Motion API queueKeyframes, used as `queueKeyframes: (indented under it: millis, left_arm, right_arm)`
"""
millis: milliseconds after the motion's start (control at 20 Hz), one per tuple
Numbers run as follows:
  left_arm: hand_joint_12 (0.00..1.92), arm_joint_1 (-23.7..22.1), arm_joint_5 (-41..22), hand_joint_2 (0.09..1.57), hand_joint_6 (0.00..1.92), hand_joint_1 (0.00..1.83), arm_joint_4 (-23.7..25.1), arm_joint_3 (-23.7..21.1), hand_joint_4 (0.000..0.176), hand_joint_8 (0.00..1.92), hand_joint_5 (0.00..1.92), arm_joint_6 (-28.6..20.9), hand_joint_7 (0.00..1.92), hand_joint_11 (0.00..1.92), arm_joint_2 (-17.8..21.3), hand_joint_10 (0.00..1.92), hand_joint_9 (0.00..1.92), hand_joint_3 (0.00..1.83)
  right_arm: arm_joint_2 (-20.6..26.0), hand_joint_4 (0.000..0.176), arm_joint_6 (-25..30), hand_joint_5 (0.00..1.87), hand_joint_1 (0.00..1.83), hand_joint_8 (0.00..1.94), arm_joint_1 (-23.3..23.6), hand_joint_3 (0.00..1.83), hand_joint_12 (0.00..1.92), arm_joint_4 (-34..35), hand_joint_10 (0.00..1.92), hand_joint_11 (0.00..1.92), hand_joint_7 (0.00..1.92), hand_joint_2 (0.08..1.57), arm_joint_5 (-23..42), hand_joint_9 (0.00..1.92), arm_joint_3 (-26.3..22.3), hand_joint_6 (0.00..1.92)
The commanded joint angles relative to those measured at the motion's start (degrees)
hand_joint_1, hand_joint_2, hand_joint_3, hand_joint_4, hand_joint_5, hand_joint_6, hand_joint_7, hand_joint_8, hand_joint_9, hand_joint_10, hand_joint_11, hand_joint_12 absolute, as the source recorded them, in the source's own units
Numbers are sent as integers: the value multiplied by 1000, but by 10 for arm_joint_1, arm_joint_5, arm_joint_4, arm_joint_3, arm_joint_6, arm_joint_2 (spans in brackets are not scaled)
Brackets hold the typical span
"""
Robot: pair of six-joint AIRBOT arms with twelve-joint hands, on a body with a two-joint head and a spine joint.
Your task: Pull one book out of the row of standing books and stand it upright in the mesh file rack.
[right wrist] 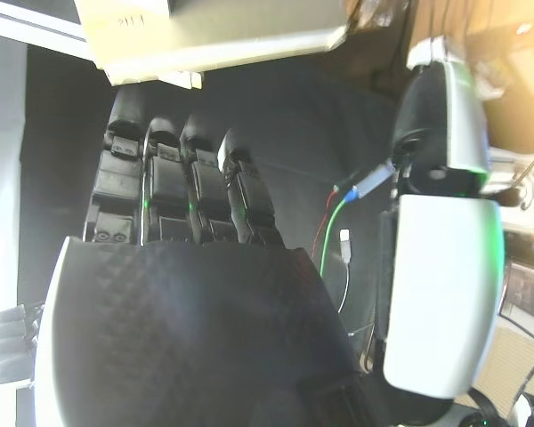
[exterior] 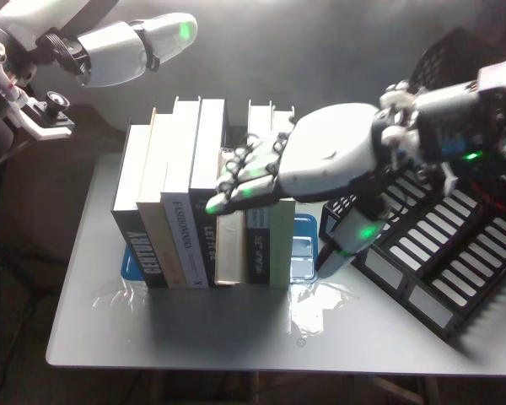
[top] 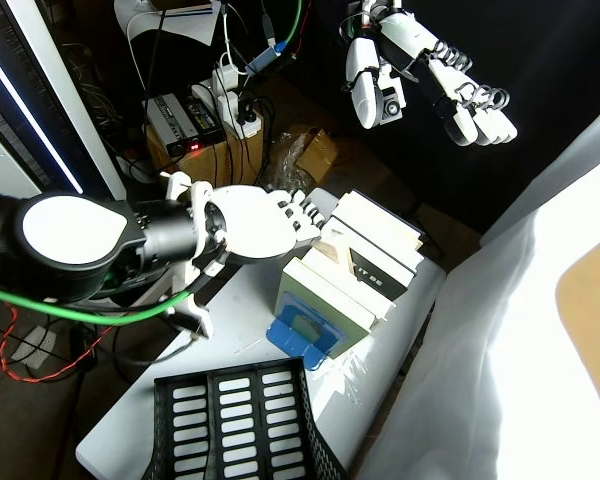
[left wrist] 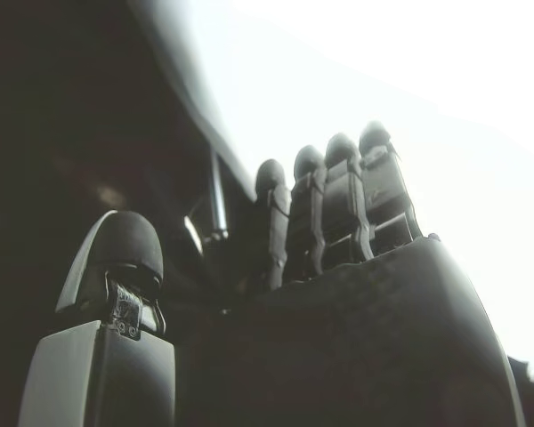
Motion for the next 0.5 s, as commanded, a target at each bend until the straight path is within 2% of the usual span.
queueKeyframes:
  millis: [0, 50, 150, 200, 350, 400, 450]
  left_arm:
    - [0, -12, -68, 1314, 3, 263, -11, 4, 3, 5, 143, -5, 58, 0, -2, 19, 1, 0]
    - [0, -13, -66, 1303, 1, 272, -8, 6, 0, 1, 112, -8, 37, 0, -4, 3, 0, 0]
    - [0, -17, -63, 1302, 1, 227, -2, 9, 0, 0, 71, -9, 16, 0, -7, 0, 0, 0]
    - [0, -21, -61, 1310, 16, 145, 3, 11, 0, 4, 101, -12, 13, 0, -10, 0, 0, 0]
    - [0, -40, -49, 1350, 6, 92, 26, 21, 0, 0, 83, -19, 1, 0, -20, 0, 0, 13]
    - [0, -48, -43, 1351, 7, 89, 37, 24, 0, 0, 84, -22, 1, 0, -24, 0, 0, 13]
    - [0, -53, -40, 1351, 7, 88, 43, 26, 0, 0, 84, -24, 1, 0, -26, 0, 0, 13]
  right_arm:
    - [-3, 69, 1, 0, 761, 0, 2, 13, 0, 26, 0, 0, 0, 959, 14, 0, 5, 0]
    - [-12, 72, 1, 0, 759, 0, 2, 16, 0, 21, 0, 0, 0, 968, 15, 0, 10, 0]
    - [-25, 65, 1, 0, 775, 0, 2, 14, 0, 11, 0, 0, 0, 965, 15, 0, 17, 0]
    - [-32, 40, 1, 0, 787, 0, 1, 12, 0, 7, 0, 0, 0, 964, 15, 0, 21, 0]
    - [-54, 36, 1, 0, 802, 0, -2, 16, 0, -9, 0, 0, 0, 978, 7, 0, 40, 0]
    - [-63, 23, 1, 0, 826, 0, -2, 10, 0, -18, 0, 0, 0, 968, 2, 0, 49, 0]
    - [-68, 18, 1, 0, 799, 0, -3, 16, 0, -25, 0, 0, 0, 982, -4, 0, 53, 0]
